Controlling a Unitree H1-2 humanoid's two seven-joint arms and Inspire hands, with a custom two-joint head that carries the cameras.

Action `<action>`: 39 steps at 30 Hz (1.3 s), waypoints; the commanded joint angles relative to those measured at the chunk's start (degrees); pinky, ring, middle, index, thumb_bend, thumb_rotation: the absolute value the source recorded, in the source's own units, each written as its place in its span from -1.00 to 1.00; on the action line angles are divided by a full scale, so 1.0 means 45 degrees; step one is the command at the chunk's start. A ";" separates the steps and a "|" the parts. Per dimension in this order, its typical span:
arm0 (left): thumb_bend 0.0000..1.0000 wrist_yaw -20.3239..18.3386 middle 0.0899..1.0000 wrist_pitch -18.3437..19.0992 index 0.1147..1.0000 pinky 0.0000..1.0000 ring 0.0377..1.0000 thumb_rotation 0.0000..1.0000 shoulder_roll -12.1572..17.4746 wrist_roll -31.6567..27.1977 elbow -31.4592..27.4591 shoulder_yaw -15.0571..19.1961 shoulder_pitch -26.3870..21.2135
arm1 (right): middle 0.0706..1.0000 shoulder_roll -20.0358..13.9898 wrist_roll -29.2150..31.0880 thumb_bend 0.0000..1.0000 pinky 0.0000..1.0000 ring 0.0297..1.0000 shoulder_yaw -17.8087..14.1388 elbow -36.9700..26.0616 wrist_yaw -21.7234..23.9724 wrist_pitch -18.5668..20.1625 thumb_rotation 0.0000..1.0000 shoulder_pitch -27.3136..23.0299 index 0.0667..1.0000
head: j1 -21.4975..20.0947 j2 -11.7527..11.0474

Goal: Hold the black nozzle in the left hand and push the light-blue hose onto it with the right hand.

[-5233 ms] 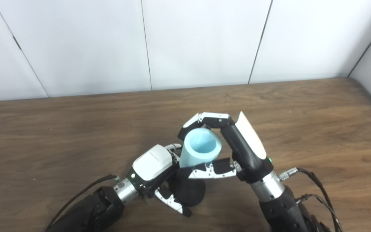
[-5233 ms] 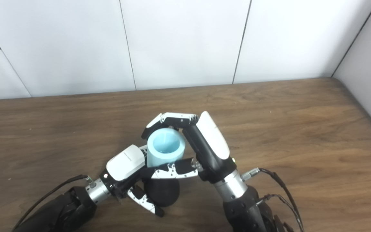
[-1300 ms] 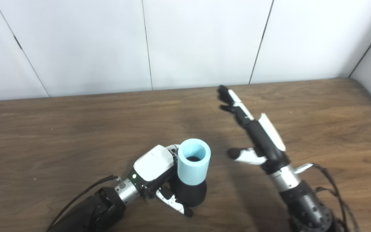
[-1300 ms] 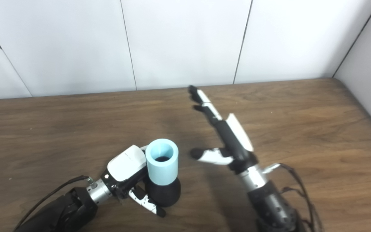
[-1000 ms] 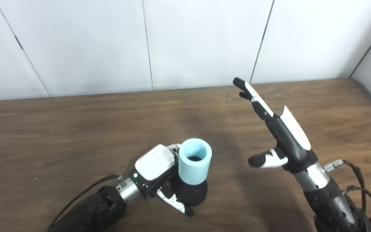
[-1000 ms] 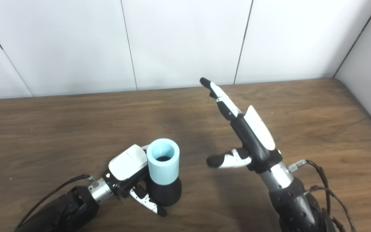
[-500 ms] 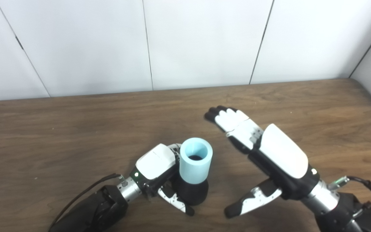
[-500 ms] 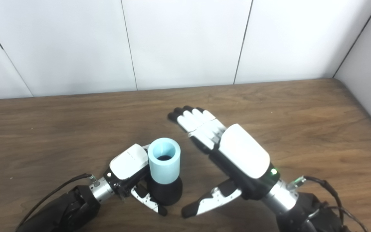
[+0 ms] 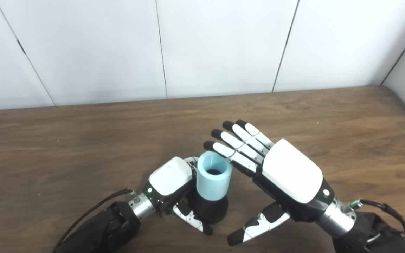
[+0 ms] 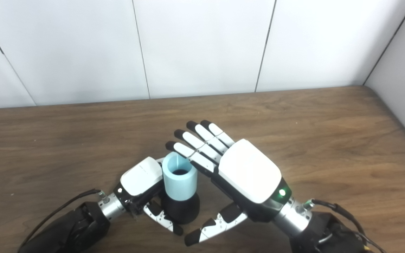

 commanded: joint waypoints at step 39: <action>0.04 -0.1730 -0.26 0.0510 -0.11 0.57 -0.06 -1.00 0.0157 0.1682 0.1350 -0.1186 0.0884 | 0.73 -0.0414 -0.0635 0.82 0.78 0.91 0.1416 0.1185 0.0143 -0.0466 0.67 0.1181 0.64 | 0.0012 0.0051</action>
